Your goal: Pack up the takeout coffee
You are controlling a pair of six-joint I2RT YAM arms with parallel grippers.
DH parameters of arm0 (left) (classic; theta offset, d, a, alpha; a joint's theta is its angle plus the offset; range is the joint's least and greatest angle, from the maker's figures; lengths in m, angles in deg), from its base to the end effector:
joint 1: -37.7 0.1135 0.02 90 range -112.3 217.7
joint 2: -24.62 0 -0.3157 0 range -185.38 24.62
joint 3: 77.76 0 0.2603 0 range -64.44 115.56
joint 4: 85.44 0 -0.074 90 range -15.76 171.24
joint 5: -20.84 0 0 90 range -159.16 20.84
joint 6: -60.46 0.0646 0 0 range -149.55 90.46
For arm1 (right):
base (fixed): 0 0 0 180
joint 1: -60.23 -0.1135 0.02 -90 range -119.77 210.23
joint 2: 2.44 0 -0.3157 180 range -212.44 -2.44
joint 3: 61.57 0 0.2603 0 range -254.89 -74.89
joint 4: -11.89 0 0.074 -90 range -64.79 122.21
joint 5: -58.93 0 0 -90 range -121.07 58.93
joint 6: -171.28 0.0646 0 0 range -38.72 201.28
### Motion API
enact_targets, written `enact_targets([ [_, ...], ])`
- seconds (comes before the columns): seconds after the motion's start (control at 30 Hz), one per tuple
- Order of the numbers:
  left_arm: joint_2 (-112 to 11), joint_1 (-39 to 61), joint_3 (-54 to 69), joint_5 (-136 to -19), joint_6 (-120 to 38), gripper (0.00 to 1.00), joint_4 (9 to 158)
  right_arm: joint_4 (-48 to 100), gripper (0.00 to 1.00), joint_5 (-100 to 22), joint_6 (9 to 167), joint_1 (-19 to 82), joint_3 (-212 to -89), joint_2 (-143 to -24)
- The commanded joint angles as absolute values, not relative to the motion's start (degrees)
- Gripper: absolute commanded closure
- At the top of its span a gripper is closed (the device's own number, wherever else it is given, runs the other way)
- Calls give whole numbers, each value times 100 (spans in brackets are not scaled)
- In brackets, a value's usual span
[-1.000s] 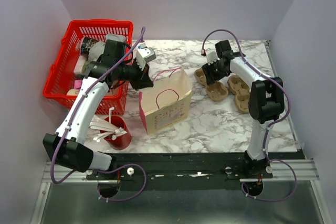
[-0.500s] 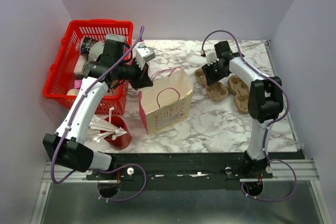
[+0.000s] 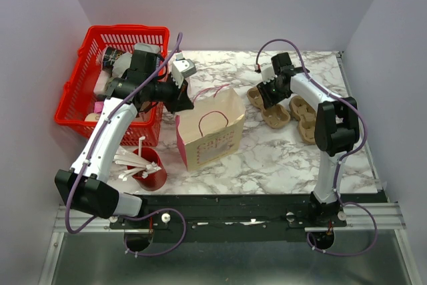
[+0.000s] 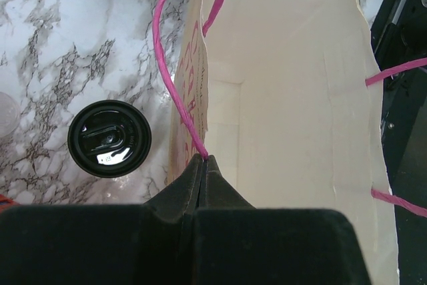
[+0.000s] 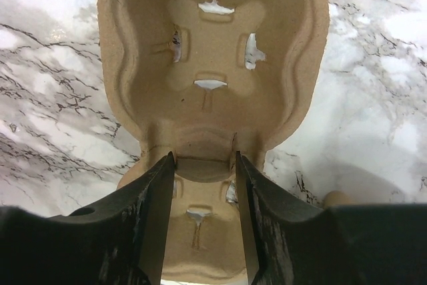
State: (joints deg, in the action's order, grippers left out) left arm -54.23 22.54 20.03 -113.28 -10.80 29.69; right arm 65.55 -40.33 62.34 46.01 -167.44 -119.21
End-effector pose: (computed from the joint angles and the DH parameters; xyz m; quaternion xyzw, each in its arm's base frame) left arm 0.2671 -0.1190 0.4212 0.3852 0.7807 -0.3371 0.3584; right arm 0.4598 0.1272 0.2217 -0.2945 0.9268 0.0696 0.2225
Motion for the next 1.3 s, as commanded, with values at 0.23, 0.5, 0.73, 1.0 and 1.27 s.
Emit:
enact_targets([
  [0.23, -5483, 2294, 1950, -11416, -1135, 100, 3017, 6503, 49, -3828, 6379, 4537, -16621, -11925],
  [0.5, -5492, 2302, 1950, -11416, -1135, 100, 3035, 6485, 52, -3767, 6405, 4529, -16621, -11933],
  [0.73, -5483, 2303, 1993, -11390, -1118, 100, 3009, 6608, 64, -3801, 6361, 4520, -16647, -11609],
  [1.0, -5544, 2294, 2213, -11705, -1381, 100, 3131, 7152, 74, -4056, 6370, 4529, -17015, -11196],
  [1.27, -5877, 2109, 2722, -12172, -2022, 100, 3544, 7759, 87, -4469, 6343, 4581, -18684, -11002],
])
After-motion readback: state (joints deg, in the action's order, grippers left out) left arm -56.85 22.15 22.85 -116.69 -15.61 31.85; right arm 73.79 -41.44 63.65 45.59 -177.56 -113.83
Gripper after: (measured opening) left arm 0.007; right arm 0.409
